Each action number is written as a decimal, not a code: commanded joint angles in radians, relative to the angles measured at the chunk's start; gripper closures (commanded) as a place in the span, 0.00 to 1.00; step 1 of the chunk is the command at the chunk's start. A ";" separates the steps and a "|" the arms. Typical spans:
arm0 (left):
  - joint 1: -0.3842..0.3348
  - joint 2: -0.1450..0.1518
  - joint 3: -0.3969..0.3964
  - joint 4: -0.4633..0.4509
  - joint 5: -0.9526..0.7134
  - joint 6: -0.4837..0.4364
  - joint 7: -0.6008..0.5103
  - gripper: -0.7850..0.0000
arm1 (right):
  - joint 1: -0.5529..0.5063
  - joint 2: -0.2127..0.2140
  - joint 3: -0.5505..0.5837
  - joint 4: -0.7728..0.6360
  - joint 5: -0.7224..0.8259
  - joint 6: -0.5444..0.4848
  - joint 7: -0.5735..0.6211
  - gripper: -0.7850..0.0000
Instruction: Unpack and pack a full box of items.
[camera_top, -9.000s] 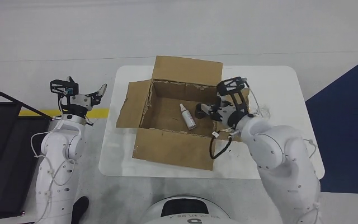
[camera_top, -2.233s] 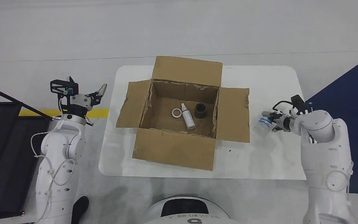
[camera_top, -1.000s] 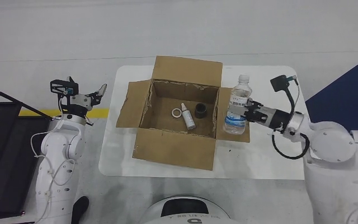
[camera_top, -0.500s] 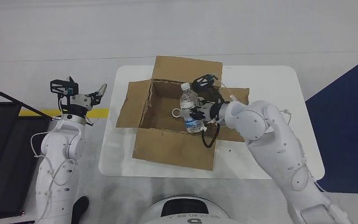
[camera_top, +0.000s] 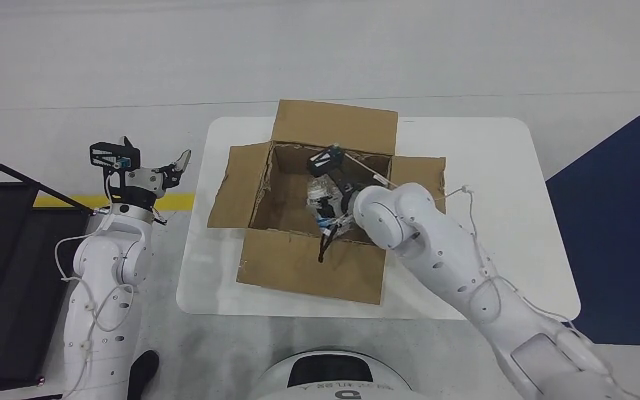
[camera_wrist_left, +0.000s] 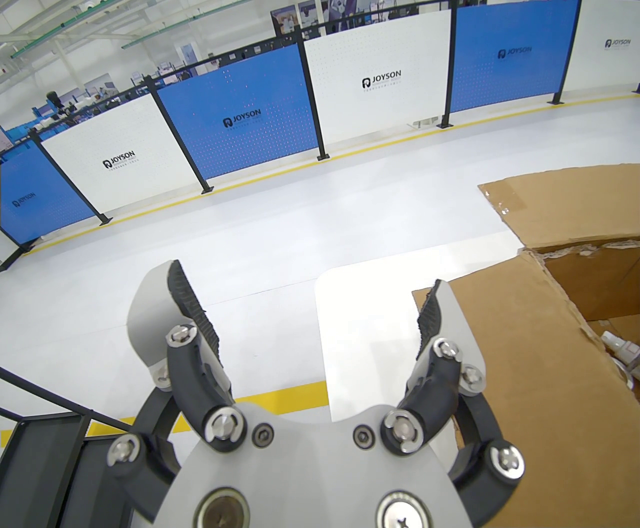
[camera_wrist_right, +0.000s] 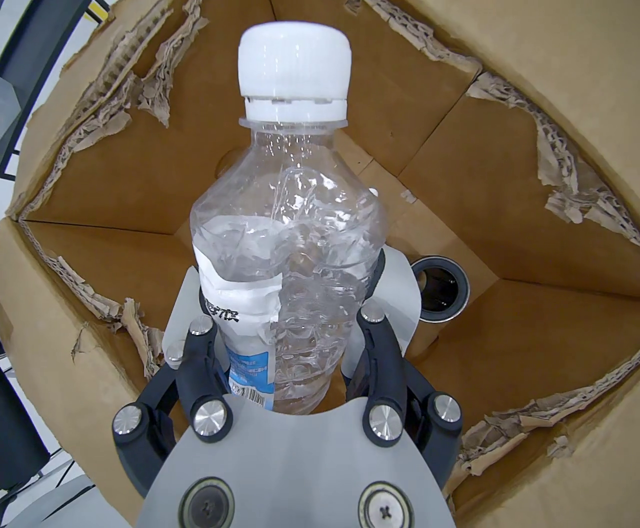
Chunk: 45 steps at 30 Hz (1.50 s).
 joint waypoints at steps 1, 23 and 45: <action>0.000 0.000 0.000 0.000 0.000 0.000 0.000 0.00 | 0.002 -0.003 -0.002 0.001 0.002 0.003 0.005 0.00; 0.000 0.000 0.000 0.000 0.000 0.000 0.000 0.00 | -0.638 0.116 1.041 -0.287 0.723 -0.452 -0.083 0.00; 0.000 0.000 0.000 0.000 0.000 0.000 0.000 0.00 | -0.402 0.148 0.915 0.110 0.962 -0.419 0.147 0.00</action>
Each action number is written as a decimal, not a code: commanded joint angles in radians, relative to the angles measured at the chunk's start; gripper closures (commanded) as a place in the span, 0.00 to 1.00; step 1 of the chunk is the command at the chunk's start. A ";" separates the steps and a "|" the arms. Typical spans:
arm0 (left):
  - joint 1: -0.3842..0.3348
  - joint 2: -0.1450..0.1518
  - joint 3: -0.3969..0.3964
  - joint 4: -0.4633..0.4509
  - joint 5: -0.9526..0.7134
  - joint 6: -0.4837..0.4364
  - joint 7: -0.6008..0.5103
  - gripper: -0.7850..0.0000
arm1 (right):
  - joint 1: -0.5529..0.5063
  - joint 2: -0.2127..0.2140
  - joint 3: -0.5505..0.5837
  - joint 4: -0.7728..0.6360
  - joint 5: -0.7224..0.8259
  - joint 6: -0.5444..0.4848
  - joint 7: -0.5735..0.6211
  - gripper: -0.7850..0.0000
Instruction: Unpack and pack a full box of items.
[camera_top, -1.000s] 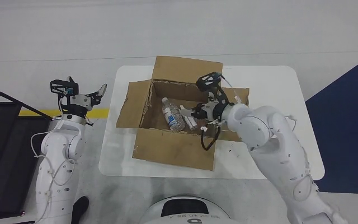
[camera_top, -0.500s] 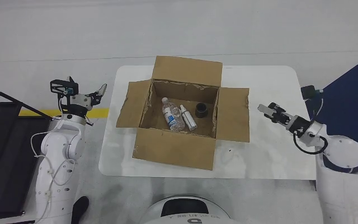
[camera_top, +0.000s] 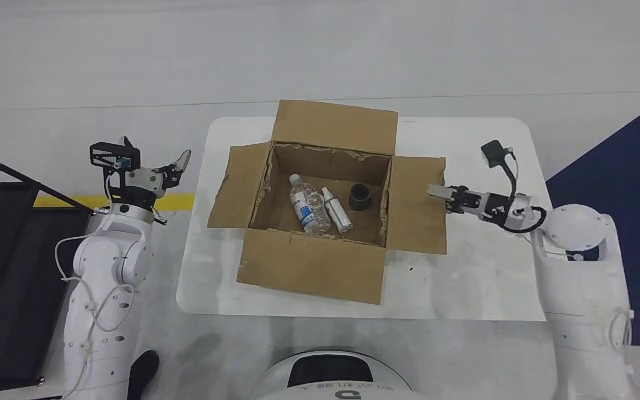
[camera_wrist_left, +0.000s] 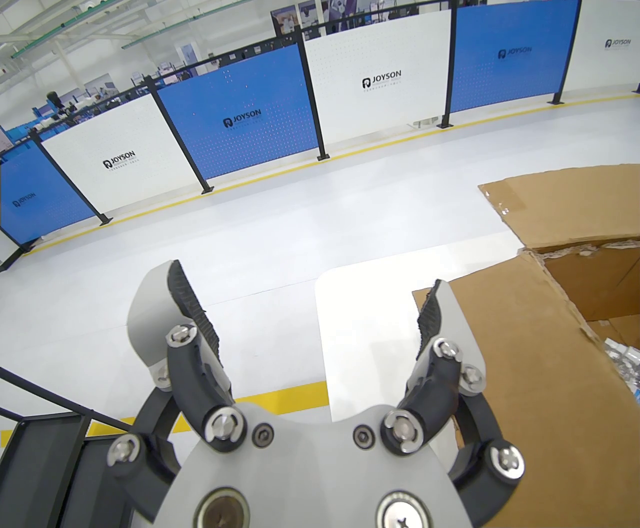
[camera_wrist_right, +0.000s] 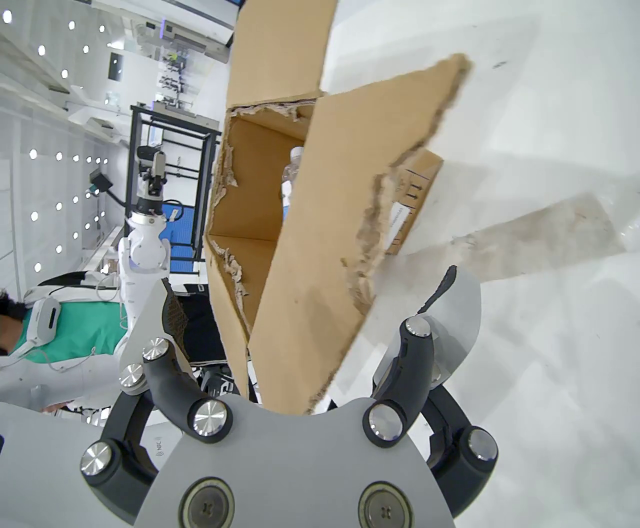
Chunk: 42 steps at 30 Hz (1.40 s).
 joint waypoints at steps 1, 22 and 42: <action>0.000 0.000 0.000 0.000 0.000 0.000 0.000 0.00 | -0.010 0.001 0.001 -0.028 0.037 -0.008 0.002 0.00; 0.000 0.000 0.000 0.000 0.000 0.000 0.000 0.00 | 0.060 0.003 -0.341 -0.402 -0.266 0.129 -0.046 0.00; -0.031 0.025 -0.001 0.190 0.259 -0.079 0.013 0.00 | 0.315 -0.022 -0.578 -0.179 -0.329 0.230 -0.037 0.00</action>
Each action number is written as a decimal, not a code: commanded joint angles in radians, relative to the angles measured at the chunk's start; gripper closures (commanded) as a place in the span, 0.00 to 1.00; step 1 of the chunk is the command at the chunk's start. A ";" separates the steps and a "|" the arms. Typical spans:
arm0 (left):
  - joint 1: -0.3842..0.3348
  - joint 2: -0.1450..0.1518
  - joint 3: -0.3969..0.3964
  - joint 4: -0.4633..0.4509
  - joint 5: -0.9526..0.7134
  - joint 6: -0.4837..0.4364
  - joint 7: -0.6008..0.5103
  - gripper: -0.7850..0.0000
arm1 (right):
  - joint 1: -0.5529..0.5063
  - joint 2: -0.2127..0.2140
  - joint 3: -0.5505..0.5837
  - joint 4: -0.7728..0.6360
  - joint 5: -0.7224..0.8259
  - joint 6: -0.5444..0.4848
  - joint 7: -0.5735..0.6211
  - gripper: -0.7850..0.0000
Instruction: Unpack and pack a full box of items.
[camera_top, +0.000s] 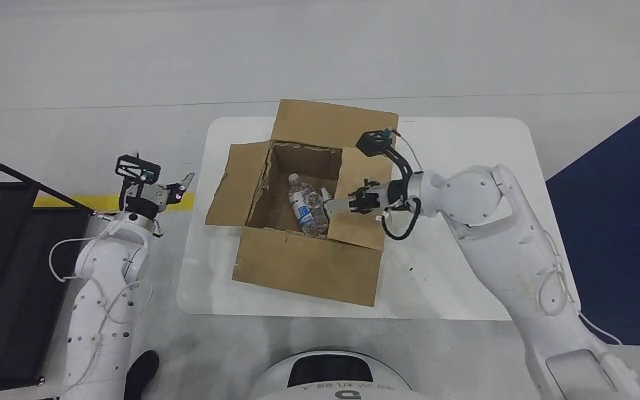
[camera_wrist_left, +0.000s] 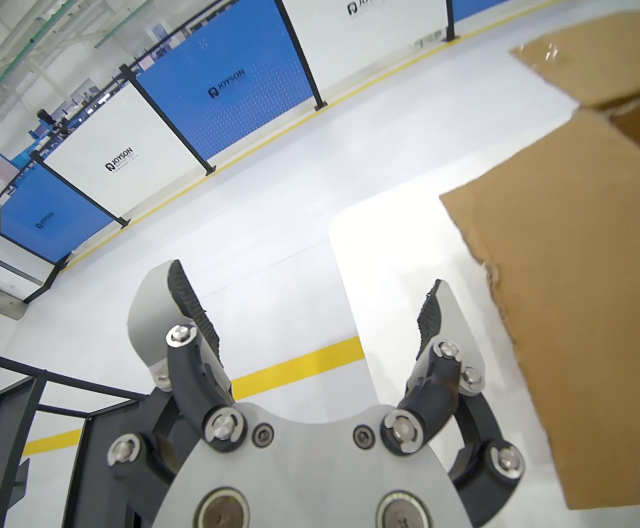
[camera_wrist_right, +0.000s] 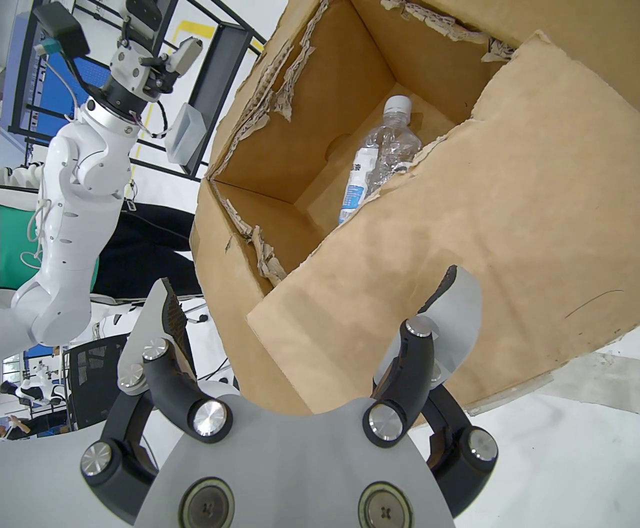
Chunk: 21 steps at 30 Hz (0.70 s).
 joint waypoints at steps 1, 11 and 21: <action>-0.014 0.003 0.003 0.044 0.025 -0.005 -0.010 0.00 | 0.005 0.001 -0.003 0.002 -0.005 0.003 0.001 0.00; -0.113 0.005 0.094 0.209 0.112 -0.041 0.003 0.00 | 0.023 0.002 -0.026 0.011 -0.017 0.021 -0.002 0.00; -0.141 0.003 0.170 0.220 0.199 -0.005 -0.004 0.00 | 0.046 -0.001 -0.071 0.057 -0.070 0.105 -0.012 0.00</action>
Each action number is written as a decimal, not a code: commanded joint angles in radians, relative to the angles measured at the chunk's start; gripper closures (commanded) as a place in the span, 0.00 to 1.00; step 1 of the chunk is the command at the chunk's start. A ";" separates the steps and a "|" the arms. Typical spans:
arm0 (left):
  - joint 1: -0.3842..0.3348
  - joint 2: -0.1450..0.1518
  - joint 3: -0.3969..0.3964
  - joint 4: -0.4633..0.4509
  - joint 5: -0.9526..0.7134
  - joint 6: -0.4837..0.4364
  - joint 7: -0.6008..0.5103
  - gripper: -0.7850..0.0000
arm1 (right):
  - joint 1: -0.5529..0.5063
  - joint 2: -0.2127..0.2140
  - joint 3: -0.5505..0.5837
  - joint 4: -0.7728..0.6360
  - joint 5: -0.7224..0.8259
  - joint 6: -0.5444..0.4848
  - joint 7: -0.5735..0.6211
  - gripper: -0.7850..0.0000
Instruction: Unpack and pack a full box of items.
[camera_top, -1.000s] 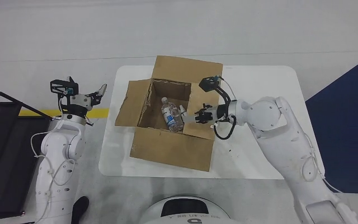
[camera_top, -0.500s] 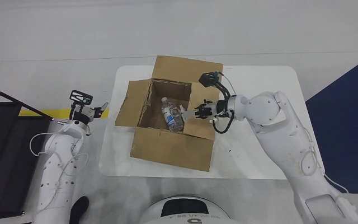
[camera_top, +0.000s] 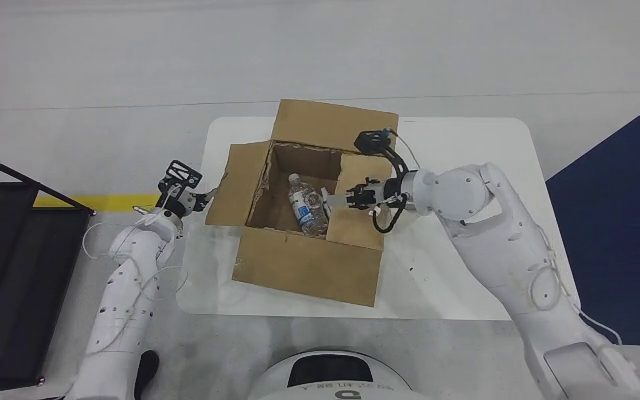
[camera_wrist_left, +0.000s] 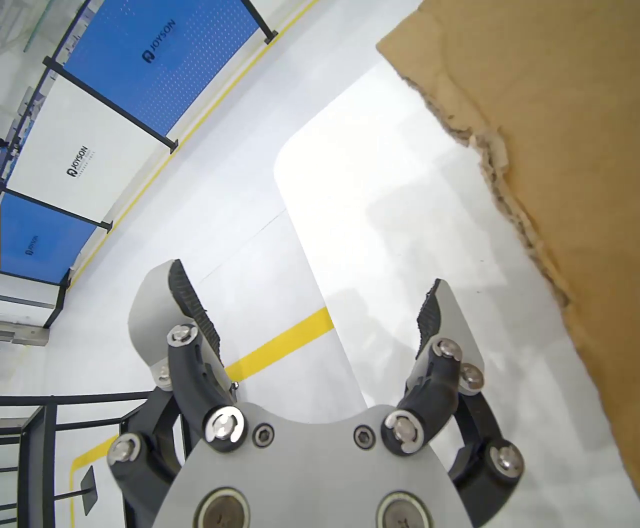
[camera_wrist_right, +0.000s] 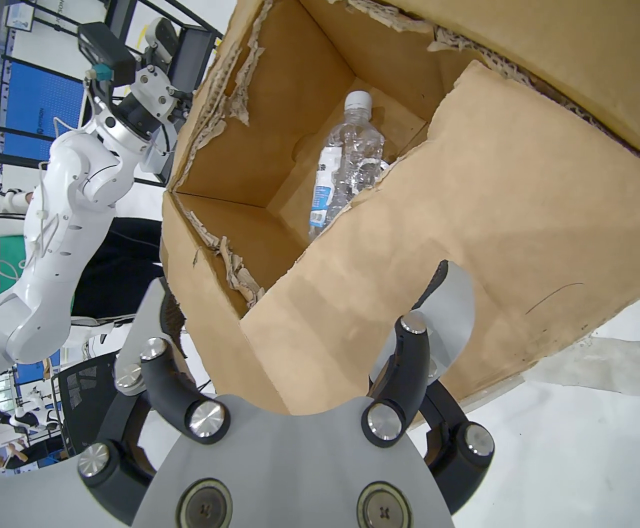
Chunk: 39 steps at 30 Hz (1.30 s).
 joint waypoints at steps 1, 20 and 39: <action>-0.003 0.000 0.003 0.005 -0.001 0.002 0.003 0.00 | 0.013 -0.002 -0.012 0.017 0.001 0.012 0.007 0.00; 0.018 0.013 -0.126 -0.087 -0.466 -0.247 0.060 0.00 | -0.248 0.053 0.292 -0.157 0.126 -0.169 -0.123 0.00; -0.065 0.007 0.070 0.073 -0.101 -0.033 0.051 0.00 | -0.336 0.072 0.377 -0.173 0.176 -0.196 -0.149 0.00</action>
